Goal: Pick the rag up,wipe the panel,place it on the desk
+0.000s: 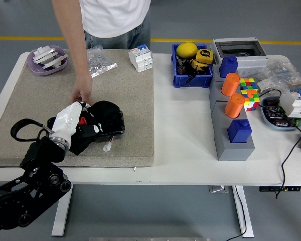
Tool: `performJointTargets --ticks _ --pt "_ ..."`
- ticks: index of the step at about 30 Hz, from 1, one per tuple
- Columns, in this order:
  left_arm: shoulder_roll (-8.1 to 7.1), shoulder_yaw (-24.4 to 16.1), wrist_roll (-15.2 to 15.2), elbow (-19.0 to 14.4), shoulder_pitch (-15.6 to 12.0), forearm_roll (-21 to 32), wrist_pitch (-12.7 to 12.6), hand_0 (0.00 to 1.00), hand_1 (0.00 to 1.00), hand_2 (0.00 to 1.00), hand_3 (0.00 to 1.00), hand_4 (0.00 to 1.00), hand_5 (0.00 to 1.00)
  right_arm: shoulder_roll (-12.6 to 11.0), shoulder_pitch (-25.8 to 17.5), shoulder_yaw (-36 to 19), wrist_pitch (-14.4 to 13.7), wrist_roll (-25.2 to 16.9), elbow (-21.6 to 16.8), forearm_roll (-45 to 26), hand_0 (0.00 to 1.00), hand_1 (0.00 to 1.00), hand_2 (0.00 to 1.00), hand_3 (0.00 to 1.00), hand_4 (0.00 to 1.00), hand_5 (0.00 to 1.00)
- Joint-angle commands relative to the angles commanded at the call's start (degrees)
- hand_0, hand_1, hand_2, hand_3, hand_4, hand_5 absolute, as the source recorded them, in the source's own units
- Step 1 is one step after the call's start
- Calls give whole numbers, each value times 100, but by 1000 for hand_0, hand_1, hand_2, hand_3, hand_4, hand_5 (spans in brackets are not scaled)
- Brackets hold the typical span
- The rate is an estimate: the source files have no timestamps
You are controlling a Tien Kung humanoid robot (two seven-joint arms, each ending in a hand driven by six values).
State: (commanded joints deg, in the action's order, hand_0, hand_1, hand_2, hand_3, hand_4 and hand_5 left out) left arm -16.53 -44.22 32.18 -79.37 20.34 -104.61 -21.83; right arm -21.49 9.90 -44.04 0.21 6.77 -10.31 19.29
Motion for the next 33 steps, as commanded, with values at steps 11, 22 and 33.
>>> performJointTargets --ticks 11,22,33 --pt "240 423 22 -99 354 89 -4 187 113 454 416 161 2 -4 20 94 7 3 0 -51 714 260 628 634 998 601" --pt "143 164 9 50 204 26 -18 187 114 454 416 161 2 -6 12 91 9 -5 0 -67 714 260 628 633 998 600" --pt "-44 -444 31 92 -150 -51 0 187 113 453 416 159 2 4 -6 -8 8 -11 0 -4 713 260 628 635 998 602"
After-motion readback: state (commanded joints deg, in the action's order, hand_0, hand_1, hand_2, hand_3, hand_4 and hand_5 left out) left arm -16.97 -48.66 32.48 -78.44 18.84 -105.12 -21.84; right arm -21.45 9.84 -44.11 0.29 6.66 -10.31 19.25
